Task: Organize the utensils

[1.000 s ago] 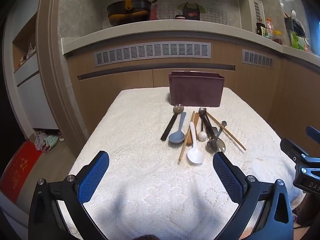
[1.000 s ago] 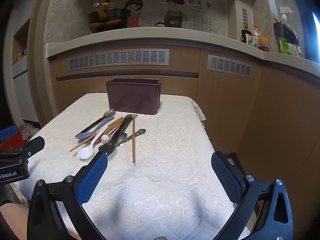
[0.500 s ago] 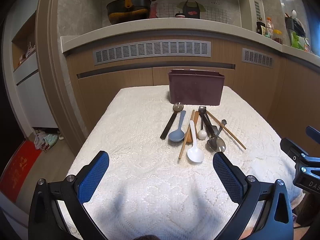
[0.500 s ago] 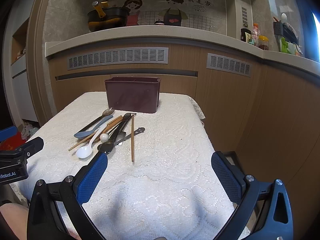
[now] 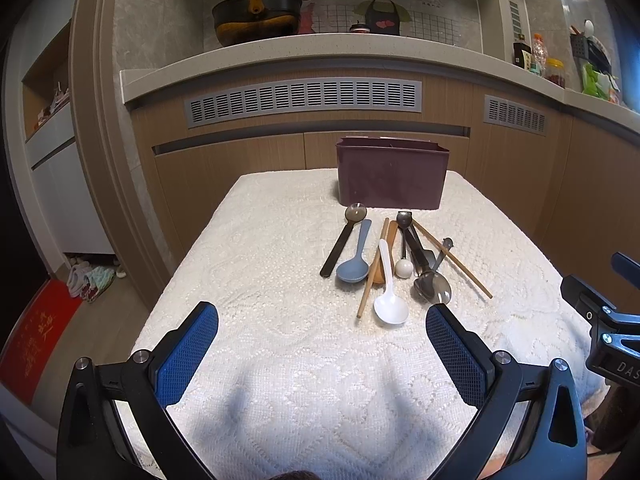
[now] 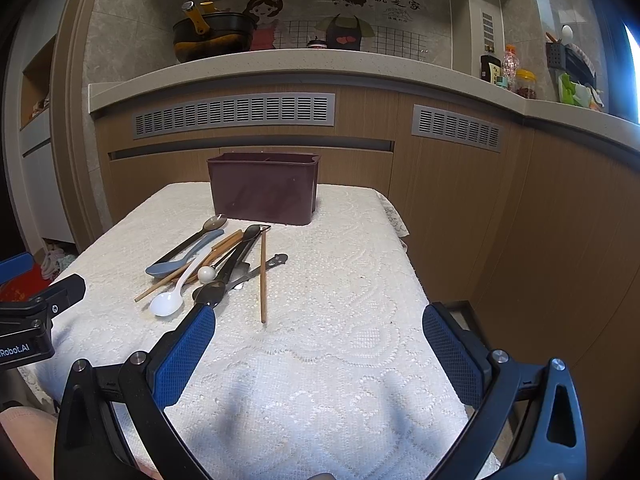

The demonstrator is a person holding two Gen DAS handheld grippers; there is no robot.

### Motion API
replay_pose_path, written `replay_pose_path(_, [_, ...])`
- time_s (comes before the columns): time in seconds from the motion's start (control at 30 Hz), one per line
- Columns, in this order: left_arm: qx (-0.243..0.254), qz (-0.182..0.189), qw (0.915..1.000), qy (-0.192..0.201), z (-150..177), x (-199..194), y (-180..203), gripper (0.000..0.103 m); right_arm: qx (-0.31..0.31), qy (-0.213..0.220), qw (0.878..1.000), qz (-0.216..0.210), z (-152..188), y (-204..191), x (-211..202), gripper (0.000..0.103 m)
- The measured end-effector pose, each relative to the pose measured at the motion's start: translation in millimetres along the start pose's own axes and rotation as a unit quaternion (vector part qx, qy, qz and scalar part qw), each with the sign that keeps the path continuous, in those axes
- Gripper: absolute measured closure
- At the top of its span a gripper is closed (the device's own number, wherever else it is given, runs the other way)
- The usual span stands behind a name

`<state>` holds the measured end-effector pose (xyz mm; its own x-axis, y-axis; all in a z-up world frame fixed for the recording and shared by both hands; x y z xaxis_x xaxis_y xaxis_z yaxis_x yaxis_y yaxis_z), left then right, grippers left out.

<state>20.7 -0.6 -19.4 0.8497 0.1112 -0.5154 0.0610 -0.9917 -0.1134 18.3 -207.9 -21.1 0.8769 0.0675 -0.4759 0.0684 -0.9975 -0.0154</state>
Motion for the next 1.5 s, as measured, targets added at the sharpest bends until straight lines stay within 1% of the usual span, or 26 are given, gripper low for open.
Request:
replay_pose_path(0.5, [0.001, 0.001, 1.0, -0.002, -1.2, 1.6, 0.6, 0.0, 0.0, 0.0, 1.0, 0.0, -0.5, -0.3, -0.1, 0.0])
replay_pose_path(0.8, [0.003, 0.001, 1.0, -0.003, 3.7, -1.5, 7.8, 0.0, 0.001, -0.003, 1.0, 0.001, 1.3, 2.8, 1.7, 0.0])
replay_pose_path(0.87, [0.003, 0.001, 1.0, -0.004, -1.2, 1.8, 0.5, 0.0, 0.001, -0.003, 1.0, 0.001, 1.1, 2.5, 1.7, 0.0])
replay_pose_path(1.3, [0.003, 0.002, 1.0, -0.005, -0.8, 2.0, 1.1, 0.0, 0.001, -0.003, 1.0, 0.0, 1.1, 2.0, 2.1, 0.0])
replay_pose_path(1.5, [0.007, 0.005, 0.9999, -0.011, 0.4, 4.8, 3.3, 0.0, 0.002, -0.007, 1.0, 0.0, 3.3, 5.1, 3.2, 0.0])
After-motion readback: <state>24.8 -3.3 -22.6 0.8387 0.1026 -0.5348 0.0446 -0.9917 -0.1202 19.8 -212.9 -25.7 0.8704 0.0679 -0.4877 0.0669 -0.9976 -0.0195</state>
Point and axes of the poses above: each gripper's, at about its wrist camera, not at the fingertips, and x roughly the way its jaws point, y to its right, z to its underside, the point moved 2 cm from there along x, roughly the way its jaws point, and after that the axes turned 8 degrees about -z, right-handed, at the moved point
